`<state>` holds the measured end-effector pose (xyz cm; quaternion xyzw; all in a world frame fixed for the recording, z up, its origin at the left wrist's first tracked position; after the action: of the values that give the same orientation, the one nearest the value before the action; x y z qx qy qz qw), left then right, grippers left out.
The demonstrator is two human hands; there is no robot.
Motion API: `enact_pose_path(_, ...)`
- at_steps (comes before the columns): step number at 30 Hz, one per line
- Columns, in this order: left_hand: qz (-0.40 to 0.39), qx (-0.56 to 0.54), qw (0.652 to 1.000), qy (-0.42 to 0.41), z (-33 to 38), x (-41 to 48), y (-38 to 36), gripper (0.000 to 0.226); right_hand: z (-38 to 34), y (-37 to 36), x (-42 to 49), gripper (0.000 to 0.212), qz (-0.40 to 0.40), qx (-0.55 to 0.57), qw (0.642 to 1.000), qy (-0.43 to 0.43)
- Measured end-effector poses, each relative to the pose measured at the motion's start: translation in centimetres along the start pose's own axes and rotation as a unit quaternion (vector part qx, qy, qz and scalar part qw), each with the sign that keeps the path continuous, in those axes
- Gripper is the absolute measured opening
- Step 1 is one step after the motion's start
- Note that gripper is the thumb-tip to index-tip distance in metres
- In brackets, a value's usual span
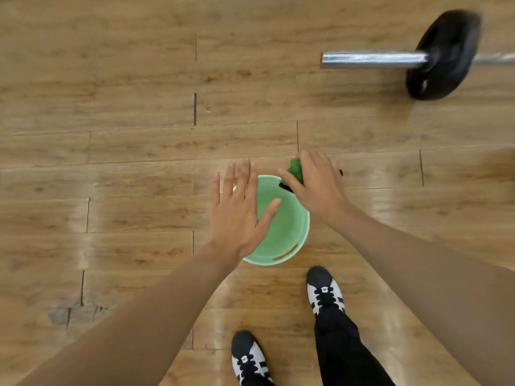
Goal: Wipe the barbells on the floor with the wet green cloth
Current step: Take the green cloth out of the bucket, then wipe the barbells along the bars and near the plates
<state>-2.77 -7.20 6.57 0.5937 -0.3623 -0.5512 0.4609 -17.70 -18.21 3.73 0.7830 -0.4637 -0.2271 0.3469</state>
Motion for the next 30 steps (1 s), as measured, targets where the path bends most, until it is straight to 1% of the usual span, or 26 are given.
enact_pose_path(4, -0.009, -0.014, 0.998, -0.062, 7.2, -0.6, 6.1, 0.090, 0.9, 10.2, -4.8, 0.045, 0.085, -0.005, 0.993, -0.080)
enact_pose_path(7, 0.001, -0.017, 0.992, -0.128, 13.6, -1.3, 10.6, 0.090, 1.7, 18.1, -9.3, 0.045, 0.164, 0.001, 0.975, -0.150)
enact_pose_path(9, 0.001, -0.012, 0.985, -0.173, 18.5, -2.0, 13.2, 0.086, 2.9, 23.0, -12.5, 0.048, 0.197, -0.009, 0.963, -0.185)
enact_pose_path(13, -0.019, 0.012, 0.965, -0.262, 28.9, -3.2, 16.6, 0.078, 7.0, 31.5, -18.5, 0.050, 0.254, -0.012, 0.936, -0.245)
enact_pose_path(16, -0.034, 0.032, 0.947, -0.317, 36.9, -3.0, 17.4, 0.079, 11.5, 36.8, -21.9, 0.047, 0.292, 0.005, 0.910, -0.295)
enact_pose_path(19, -0.030, 0.032, 0.944, -0.328, 44.6, -1.6, 18.0, 0.082, 16.5, 41.9, -23.8, 0.046, 0.301, 0.000, 0.903, -0.307)
enact_pose_path(21, -0.044, 0.018, 0.943, -0.331, 48.9, -0.6, 17.9, 0.085, 19.9, 44.8, -24.6, 0.050, 0.291, -0.010, 0.903, -0.314)
enact_pose_path(22, -0.038, 0.017, 0.942, -0.334, 50.6, 0.0, 17.7, 0.085, 21.5, 46.0, -24.8, 0.051, 0.289, -0.011, 0.903, -0.319)
enact_pose_path(24, -0.022, 0.024, 0.939, -0.342, 53.6, 1.5, 17.3, 0.081, 24.4, 47.9, -24.6, 0.050, 0.277, -0.014, 0.903, -0.329)
enact_pose_path(26, -0.024, 0.024, 0.940, -0.341, 55.8, 3.3, 17.2, 0.079, 27.0, 49.1, -24.0, 0.047, 0.258, -0.024, 0.907, -0.332)
enact_pose_path(30, -0.014, 0.014, 0.942, -0.335, 60.9, 8.2, 17.3, 0.079, 32.3, 51.5, -21.3, 0.046, 0.255, -0.030, 0.915, -0.312)
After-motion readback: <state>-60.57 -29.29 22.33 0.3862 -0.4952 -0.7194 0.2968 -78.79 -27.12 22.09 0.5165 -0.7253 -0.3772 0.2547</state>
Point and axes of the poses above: each hand's wrist, its own x-axis towards the middle knuckle, its own y-axis out of the back of the hand, z = x × y, the point moved 4 cm from there along x, towards the middle knuckle, and after that the axes turned 9 degrees about x, right-handed, at the moved point
